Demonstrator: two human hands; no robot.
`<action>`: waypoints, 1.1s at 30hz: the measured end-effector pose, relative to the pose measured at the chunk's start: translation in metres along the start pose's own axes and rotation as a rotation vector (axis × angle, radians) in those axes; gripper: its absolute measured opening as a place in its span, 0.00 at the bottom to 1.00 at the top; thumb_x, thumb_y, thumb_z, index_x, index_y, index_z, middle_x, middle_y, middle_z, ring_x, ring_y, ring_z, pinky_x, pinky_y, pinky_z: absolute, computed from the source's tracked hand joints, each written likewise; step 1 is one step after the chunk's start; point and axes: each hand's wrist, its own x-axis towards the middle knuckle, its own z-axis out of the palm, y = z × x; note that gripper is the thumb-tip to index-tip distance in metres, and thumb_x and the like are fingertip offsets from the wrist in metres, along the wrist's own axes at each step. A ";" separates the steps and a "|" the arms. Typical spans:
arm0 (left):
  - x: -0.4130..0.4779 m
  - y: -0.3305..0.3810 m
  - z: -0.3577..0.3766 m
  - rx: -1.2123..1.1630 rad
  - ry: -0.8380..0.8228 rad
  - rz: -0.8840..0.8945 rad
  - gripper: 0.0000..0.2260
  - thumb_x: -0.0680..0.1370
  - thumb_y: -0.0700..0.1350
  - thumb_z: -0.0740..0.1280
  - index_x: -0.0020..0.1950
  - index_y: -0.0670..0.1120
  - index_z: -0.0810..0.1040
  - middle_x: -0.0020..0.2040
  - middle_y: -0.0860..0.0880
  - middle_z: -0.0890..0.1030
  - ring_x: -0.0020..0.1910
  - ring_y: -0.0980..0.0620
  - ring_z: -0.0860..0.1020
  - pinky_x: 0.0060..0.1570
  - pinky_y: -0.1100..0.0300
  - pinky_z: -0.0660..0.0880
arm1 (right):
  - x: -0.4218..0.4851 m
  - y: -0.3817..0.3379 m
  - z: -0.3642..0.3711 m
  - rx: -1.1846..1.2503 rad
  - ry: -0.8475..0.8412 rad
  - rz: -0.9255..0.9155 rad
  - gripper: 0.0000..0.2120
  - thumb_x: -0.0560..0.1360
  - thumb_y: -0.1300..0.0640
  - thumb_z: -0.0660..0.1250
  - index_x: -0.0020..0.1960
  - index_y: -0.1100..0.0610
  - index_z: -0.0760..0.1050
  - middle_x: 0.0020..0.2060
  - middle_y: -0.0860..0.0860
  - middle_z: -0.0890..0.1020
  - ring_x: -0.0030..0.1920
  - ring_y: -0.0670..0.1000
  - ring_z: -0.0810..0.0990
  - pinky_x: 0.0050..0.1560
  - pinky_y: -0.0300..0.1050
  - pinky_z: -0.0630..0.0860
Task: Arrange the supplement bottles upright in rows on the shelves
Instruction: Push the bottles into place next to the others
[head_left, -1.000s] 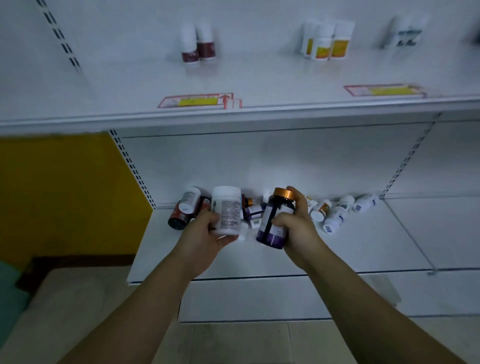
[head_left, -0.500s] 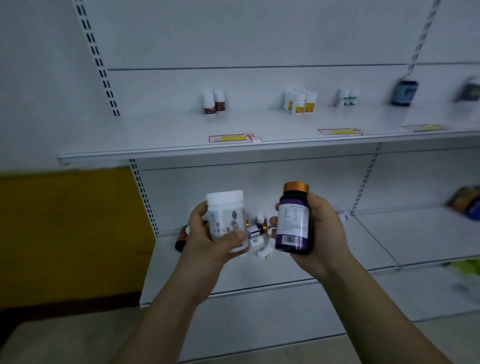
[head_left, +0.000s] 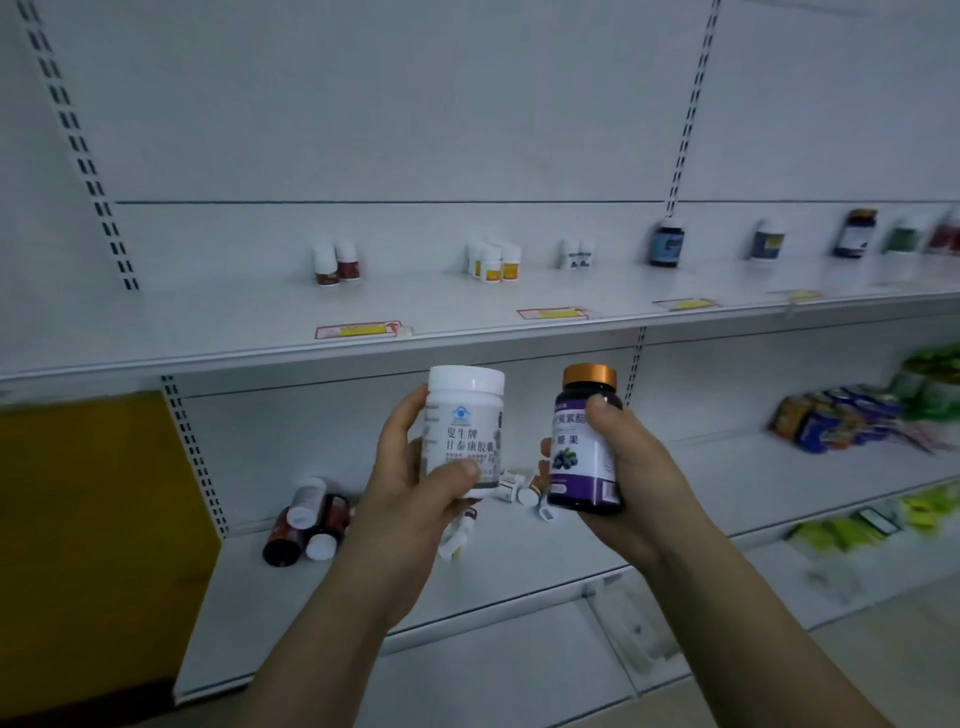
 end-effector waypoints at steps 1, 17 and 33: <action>0.004 -0.004 0.015 -0.018 -0.002 -0.004 0.28 0.71 0.35 0.68 0.60 0.65 0.71 0.52 0.48 0.82 0.50 0.44 0.81 0.48 0.48 0.79 | -0.001 -0.010 -0.009 -0.017 -0.002 -0.030 0.23 0.65 0.53 0.69 0.58 0.57 0.72 0.39 0.59 0.81 0.36 0.54 0.82 0.34 0.48 0.79; 0.081 -0.091 0.291 -0.210 -0.121 -0.086 0.24 0.75 0.31 0.58 0.65 0.54 0.71 0.57 0.43 0.80 0.53 0.42 0.80 0.42 0.53 0.79 | -0.022 -0.216 -0.213 -0.082 0.098 -0.141 0.16 0.78 0.53 0.57 0.60 0.61 0.73 0.39 0.56 0.83 0.37 0.53 0.83 0.33 0.45 0.79; 0.218 -0.174 0.466 -0.245 -0.434 -0.086 0.27 0.69 0.33 0.65 0.63 0.58 0.70 0.53 0.49 0.83 0.51 0.47 0.82 0.43 0.53 0.80 | 0.046 -0.334 -0.378 -0.336 0.413 -0.444 0.09 0.73 0.57 0.68 0.53 0.50 0.75 0.38 0.53 0.84 0.38 0.53 0.85 0.34 0.48 0.80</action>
